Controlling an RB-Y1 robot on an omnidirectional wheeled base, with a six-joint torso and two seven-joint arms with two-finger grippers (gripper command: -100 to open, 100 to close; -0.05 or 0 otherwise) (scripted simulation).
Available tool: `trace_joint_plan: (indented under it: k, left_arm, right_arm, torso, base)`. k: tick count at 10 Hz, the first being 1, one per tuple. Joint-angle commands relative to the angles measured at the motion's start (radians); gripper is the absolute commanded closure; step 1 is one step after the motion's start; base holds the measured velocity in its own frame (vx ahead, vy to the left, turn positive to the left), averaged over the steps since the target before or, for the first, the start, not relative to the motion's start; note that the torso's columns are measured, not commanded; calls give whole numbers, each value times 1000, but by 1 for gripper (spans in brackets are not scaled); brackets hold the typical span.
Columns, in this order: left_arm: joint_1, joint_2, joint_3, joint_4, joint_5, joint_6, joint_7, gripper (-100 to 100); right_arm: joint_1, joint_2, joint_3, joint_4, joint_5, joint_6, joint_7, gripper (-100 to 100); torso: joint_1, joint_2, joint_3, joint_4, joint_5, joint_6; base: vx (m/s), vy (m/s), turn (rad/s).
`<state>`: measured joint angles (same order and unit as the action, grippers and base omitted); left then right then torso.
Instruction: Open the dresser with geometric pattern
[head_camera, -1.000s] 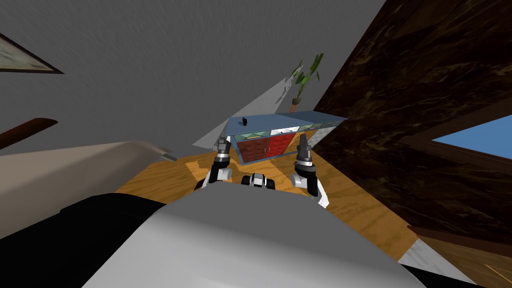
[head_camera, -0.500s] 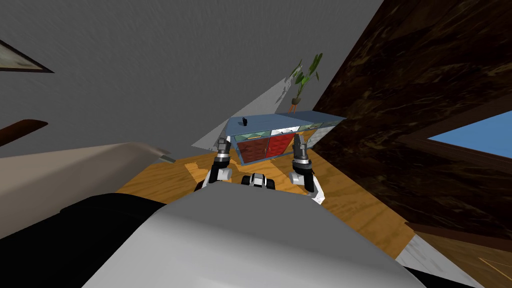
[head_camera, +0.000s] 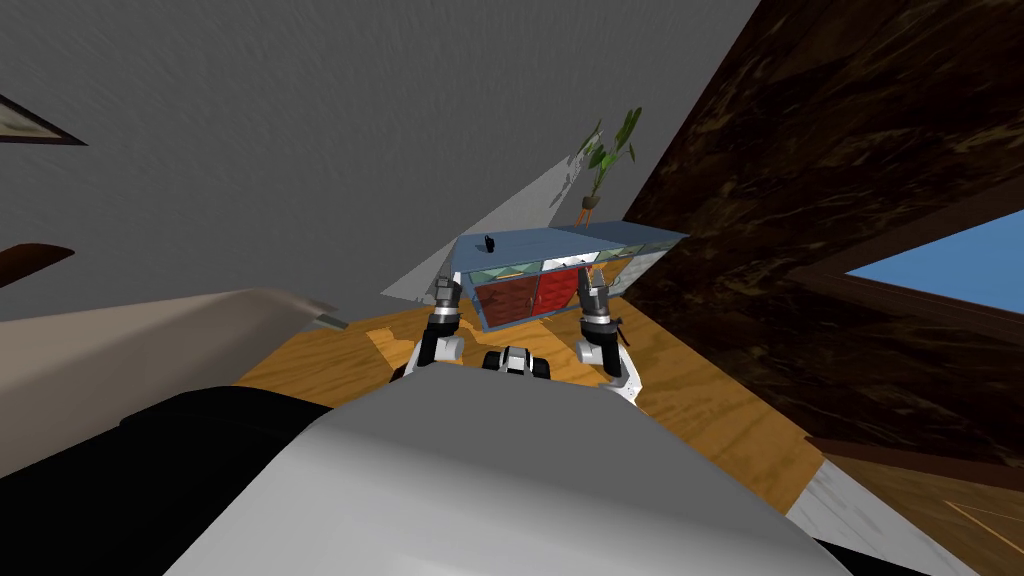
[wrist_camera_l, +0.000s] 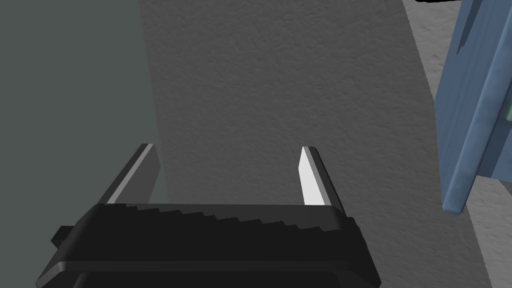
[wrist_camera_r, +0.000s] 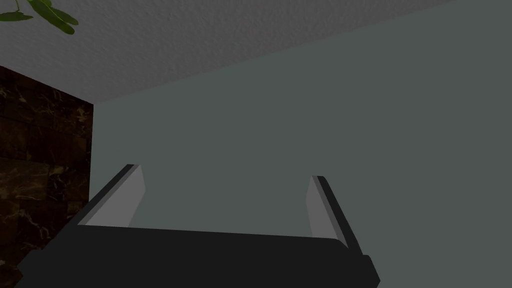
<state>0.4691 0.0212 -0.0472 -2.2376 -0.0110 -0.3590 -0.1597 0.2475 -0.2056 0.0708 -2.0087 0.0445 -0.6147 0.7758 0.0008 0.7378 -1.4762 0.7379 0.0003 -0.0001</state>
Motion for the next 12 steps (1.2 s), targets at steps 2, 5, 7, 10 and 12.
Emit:
trace_joint_plan:
  k: [2,5,7,10,12]
  left_arm:
    - [0,0,0,0,0,0,0,0]
    - [0,0,0,0,0,0,0,0]
    - [0,0,0,0,0,0,0,0]
    - [0,0,0,0,0,0,0,0]
    - [0,0,0,0,0,0,0,0]
  right_arm:
    - [-31,-2,10,39,22,-8,96,-100]
    - [-59,-3,18,74,41,-14,170,-100]
    - [-87,-4,26,111,61,-20,220,-100]
    - [-116,-4,34,150,82,-26,297,-100]
    - [-116,-4,34,150,82,-26,338,-100]
  torso:
    - [-1,0,0,0,0,0]
    - [0,0,0,0,0,0]
    - [-2,0,0,0,0,0]
    - [-2,0,0,0,0,0]
    - [0,0,0,0,0,0]
  base:
    - [9,37,-48]
    - [5,43,-34]
    - [7,37,-34]
    - [9,41,-32]
    - [5,37,-23]
